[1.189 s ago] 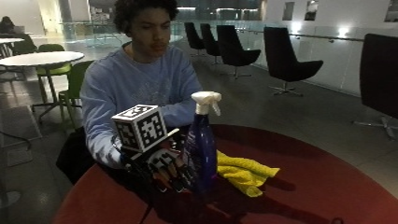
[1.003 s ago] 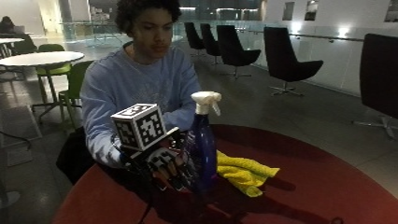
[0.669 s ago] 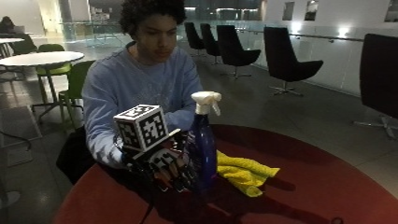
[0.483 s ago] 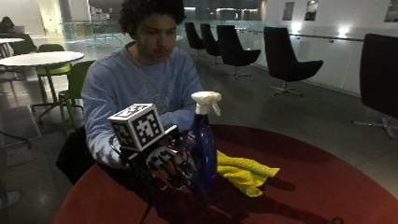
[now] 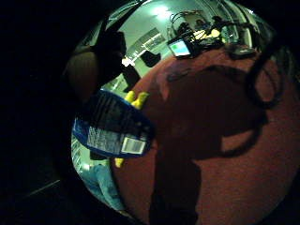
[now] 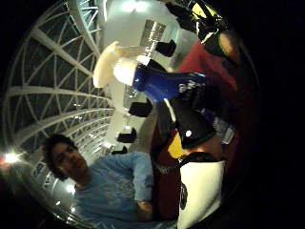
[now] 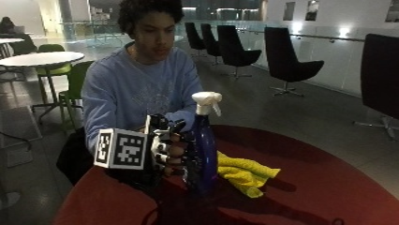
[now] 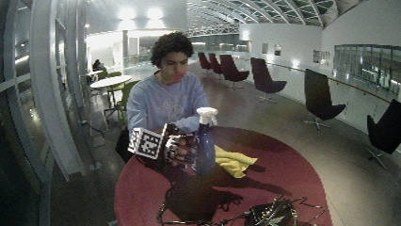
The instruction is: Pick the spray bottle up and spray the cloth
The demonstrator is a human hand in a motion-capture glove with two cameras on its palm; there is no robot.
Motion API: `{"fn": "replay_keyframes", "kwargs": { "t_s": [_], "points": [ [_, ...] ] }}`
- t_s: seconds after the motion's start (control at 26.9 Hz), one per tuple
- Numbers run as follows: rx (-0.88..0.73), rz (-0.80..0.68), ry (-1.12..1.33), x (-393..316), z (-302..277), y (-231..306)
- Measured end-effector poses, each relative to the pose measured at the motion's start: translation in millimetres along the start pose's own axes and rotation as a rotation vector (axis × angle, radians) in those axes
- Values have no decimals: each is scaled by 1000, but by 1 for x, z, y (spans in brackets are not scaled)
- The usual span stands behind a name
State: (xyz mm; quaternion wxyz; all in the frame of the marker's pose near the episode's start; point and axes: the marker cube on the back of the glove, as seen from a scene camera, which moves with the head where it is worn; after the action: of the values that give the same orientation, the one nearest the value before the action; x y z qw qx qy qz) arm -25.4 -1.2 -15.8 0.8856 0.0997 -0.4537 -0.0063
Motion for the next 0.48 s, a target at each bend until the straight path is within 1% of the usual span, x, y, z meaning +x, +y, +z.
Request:
{"fn": "replay_keyframes", "kwargs": {
  "t_s": [0.26,0.48],
  "points": [
    [-41,50,-130,1,35,2],
    [-60,72,-192,3,51,4]
  ]
}}
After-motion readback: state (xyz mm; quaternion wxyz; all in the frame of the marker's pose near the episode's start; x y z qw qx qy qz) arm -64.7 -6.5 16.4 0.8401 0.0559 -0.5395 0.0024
